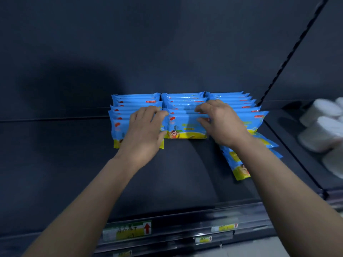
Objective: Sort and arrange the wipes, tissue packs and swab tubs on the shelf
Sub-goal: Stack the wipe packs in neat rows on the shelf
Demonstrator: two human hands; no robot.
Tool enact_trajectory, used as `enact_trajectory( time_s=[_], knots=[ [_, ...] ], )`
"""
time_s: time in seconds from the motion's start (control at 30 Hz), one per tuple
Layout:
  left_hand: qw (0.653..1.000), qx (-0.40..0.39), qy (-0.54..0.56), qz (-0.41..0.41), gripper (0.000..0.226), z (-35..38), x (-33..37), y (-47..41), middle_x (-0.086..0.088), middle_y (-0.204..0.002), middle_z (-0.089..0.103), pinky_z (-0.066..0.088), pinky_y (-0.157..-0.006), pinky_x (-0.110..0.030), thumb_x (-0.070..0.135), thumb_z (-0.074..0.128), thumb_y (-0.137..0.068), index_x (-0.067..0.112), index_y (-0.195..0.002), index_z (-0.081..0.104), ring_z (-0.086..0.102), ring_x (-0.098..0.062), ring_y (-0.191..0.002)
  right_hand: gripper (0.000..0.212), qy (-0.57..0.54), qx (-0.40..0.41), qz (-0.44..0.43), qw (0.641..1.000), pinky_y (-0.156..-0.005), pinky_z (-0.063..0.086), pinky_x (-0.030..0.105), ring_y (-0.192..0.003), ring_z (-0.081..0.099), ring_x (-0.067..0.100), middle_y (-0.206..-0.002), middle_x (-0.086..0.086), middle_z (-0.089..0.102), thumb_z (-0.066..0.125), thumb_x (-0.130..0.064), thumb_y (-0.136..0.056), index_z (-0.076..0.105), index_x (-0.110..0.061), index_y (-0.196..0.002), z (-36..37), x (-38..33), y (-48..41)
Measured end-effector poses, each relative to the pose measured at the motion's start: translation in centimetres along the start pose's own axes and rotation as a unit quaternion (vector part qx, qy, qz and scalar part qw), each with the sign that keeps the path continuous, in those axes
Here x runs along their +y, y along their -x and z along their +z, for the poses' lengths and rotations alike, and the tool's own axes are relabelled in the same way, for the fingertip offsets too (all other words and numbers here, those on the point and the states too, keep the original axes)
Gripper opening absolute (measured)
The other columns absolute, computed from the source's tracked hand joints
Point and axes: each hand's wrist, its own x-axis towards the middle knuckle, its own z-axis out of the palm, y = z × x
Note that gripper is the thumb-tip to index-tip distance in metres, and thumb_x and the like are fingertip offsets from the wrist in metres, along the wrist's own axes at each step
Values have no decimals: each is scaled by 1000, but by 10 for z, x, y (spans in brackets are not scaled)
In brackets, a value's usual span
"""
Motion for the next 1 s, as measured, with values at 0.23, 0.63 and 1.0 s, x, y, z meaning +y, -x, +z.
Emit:
enact_trajectory(
  time_s=[0.23, 0.63, 1.0],
  knots=[
    [963, -204, 164, 66, 53, 39, 106, -18, -3, -124, 50, 34, -100, -31, 36, 65, -83, 13, -129, 48, 45, -20, -116, 25, -5, -29, 113, 993, -90, 45, 36, -105, 59, 27, -112, 8, 66, 60, -15, -86, 66, -13, -110, -44, 73, 53],
    [941, -260, 193, -99, 51, 71, 154, -35, 5, -130, 47, 36, -89, -18, 33, 58, -89, 21, -135, 41, 48, -7, -111, 83, -155, -263, 165, 938, -96, 33, 16, -125, 44, 13, -141, 0, 43, 79, -30, -72, 36, -20, -142, -45, 144, 93],
    [965, -68, 146, -207, 32, 73, 177, -33, 5, -99, 46, 33, -71, -17, 22, 66, -84, 16, -108, 47, 47, -12, -91, 47, -228, -60, 214, 948, -77, 49, 34, -92, 58, 23, -98, 3, 59, 75, -36, -77, 50, -11, -108, -28, 164, 62]
  ],
)
